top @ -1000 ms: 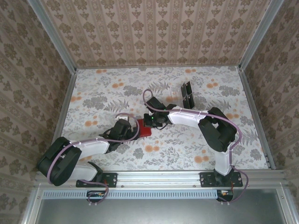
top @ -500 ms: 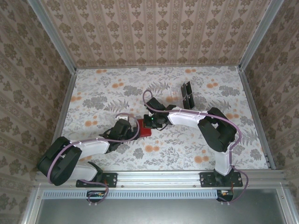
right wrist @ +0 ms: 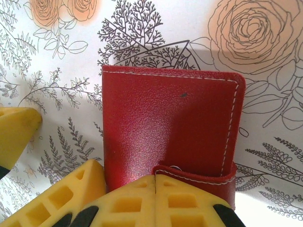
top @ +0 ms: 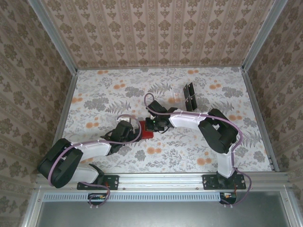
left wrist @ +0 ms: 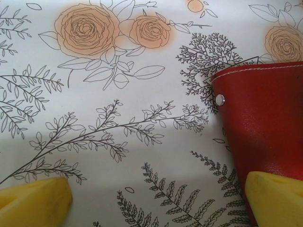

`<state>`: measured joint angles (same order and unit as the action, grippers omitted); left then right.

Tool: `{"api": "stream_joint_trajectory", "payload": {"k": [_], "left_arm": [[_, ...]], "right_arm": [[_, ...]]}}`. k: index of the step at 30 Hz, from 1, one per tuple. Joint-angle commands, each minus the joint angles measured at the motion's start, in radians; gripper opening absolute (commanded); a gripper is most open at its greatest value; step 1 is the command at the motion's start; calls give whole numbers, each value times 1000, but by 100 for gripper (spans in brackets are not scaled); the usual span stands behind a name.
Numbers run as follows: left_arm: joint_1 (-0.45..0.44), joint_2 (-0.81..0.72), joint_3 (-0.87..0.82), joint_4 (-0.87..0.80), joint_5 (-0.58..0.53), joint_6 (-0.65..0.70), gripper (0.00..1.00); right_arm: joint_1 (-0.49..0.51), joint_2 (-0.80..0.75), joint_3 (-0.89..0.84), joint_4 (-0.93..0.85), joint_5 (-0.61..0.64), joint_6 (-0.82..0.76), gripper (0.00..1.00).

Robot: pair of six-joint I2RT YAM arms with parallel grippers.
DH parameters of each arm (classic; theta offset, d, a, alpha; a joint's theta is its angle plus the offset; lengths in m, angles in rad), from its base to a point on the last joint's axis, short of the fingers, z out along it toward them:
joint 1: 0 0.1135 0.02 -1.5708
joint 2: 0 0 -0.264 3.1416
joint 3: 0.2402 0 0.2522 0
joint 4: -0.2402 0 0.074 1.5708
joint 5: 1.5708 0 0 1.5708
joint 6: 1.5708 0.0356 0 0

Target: Put the credit cards into the card holder

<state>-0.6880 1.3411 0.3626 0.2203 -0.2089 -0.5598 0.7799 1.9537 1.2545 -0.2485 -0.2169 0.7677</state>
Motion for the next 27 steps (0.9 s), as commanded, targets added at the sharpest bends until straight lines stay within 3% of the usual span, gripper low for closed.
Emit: {"api": "stream_joint_trajectory", "payload": {"k": [1, 27], "left_arm": [[-1, 65, -9, 1, 132, -3, 99], [-1, 67, -4, -10, 138, 1, 99]], "right_arm": [[5, 36, -23, -8, -6, 21, 0], [-2, -39, 9, 8, -2, 23, 0]]}}
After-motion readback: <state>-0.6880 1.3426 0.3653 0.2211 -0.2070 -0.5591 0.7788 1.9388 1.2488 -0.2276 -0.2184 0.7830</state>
